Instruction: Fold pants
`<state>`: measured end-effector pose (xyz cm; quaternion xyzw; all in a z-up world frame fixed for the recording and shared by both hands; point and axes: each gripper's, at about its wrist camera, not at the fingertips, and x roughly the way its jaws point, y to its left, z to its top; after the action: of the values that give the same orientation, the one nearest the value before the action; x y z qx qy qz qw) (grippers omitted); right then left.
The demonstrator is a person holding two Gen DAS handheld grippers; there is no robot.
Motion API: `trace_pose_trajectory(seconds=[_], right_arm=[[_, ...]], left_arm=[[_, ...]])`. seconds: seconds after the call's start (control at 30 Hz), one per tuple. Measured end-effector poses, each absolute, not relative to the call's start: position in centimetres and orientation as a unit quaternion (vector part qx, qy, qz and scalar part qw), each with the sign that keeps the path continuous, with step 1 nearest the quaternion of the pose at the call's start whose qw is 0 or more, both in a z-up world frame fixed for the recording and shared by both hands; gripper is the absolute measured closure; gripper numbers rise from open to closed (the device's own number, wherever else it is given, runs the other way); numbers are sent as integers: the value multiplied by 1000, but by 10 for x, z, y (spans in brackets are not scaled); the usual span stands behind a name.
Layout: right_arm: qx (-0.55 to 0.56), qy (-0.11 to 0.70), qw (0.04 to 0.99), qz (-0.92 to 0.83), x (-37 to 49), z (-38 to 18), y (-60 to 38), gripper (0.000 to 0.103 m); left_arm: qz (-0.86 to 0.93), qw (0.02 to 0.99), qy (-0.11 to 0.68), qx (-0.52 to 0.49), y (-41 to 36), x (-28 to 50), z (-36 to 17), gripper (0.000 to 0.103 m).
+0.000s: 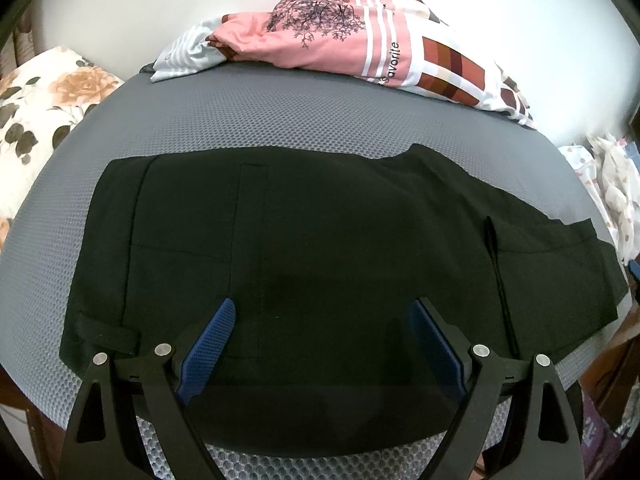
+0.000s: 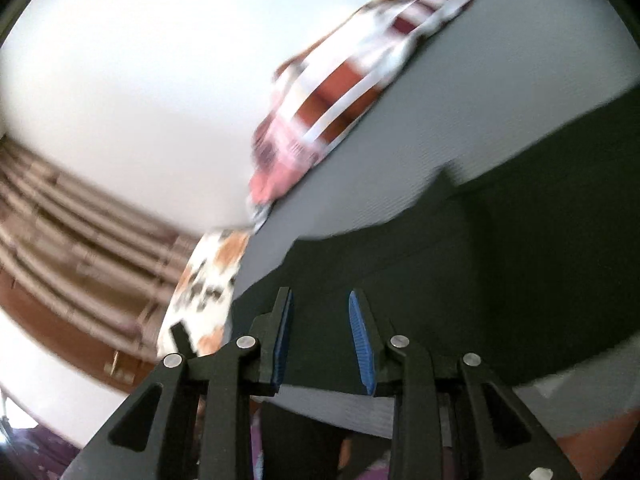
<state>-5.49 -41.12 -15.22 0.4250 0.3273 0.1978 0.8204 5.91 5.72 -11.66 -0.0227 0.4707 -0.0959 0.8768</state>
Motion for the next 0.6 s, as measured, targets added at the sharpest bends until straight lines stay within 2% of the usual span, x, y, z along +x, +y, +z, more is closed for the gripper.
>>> trace_pose_trajectory(seconds=[0.23,0.53,0.6], right_arm=[[461,321,823,88,-92,-179,-482,74],[520,245,811,-110,-166,-206,-613,74],[526,241,806,-122,-170,-210,-630,71]], left_arm=[[-95,876,472,-21,59,58,-116,14],[-88,876,474,-1,54,58,-120,14],[-87,876,474,0,54,58,-121,14]])
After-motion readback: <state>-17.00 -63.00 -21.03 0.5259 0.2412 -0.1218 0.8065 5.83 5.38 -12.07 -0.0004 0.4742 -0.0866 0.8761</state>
